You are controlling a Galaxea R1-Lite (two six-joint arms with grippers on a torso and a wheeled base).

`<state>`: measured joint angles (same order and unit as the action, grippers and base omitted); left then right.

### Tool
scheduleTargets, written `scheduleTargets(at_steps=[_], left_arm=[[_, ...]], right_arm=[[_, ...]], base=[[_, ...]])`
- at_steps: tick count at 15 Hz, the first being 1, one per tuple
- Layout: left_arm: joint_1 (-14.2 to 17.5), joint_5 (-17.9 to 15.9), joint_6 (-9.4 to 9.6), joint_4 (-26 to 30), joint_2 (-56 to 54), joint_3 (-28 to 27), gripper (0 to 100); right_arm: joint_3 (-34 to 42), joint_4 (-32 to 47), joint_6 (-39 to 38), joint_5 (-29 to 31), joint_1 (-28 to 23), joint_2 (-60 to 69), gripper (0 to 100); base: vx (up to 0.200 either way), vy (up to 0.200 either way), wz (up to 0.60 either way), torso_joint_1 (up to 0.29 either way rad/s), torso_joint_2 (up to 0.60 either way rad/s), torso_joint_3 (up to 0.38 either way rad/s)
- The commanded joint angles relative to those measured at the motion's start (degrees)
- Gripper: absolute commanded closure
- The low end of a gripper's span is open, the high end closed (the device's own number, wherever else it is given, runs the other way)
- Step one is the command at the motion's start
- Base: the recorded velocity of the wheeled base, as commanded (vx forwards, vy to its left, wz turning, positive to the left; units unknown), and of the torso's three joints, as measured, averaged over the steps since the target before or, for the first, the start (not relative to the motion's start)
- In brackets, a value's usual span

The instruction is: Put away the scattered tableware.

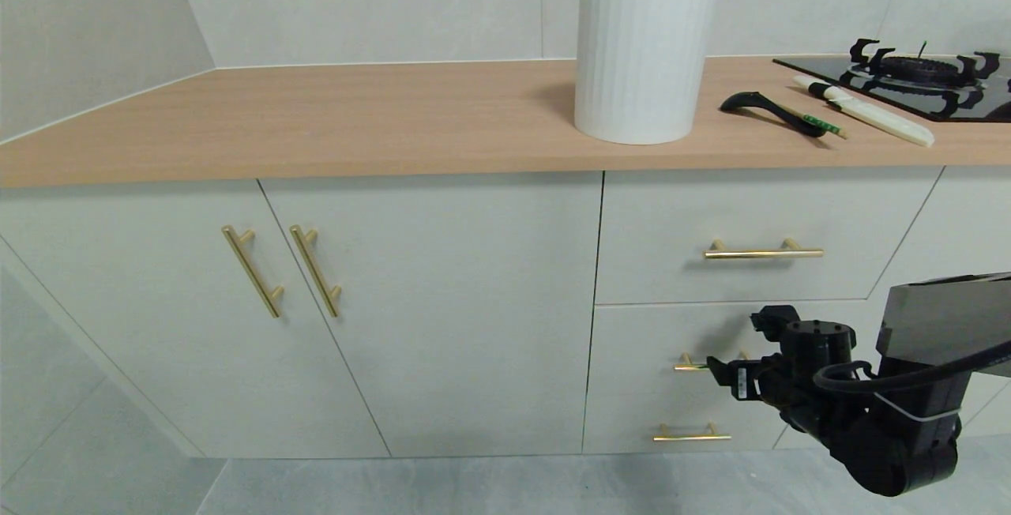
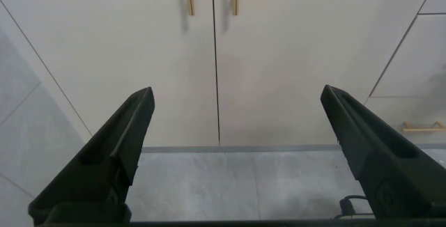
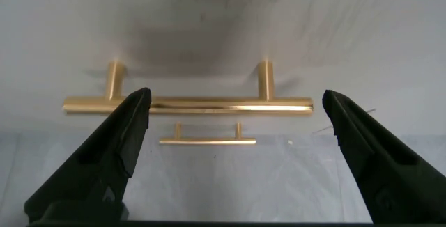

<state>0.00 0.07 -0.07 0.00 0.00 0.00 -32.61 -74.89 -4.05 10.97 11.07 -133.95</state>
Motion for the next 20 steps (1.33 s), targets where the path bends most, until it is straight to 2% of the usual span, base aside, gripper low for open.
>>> scheduleTargets(at_steps=[1,7,18,20], left_arm=[[0.0,0.0,-0.01,0.0,0.0,0.0,0],[0.0,0.0,-0.01,0.0,0.0,0.0,0],[0.0,0.0,-0.01,0.0,0.0,0.0,0],[0.0,0.0,-0.01,0.0,0.0,0.0,0]], right_arm=[[-0.6,-1.1,0.0,0.5,0.0,-1.6,0],[-2.1,-3.3,0.2,1.8,0.0,-5.1,0],[0.3,-1.7,0.6,1.6,0.0,-4.3,0],[1.5,1.3,0.7,1.3,0.0,-1.2,0]], base=[[0.0,0.0,0.0,0.0,0.0,0.0],[0.0,0.0,0.0,0.0,0.0,0.0],[0.0,0.0,0.0,0.0,0.0,0.0],[0.0,0.0,0.0,0.0,0.0,0.0]])
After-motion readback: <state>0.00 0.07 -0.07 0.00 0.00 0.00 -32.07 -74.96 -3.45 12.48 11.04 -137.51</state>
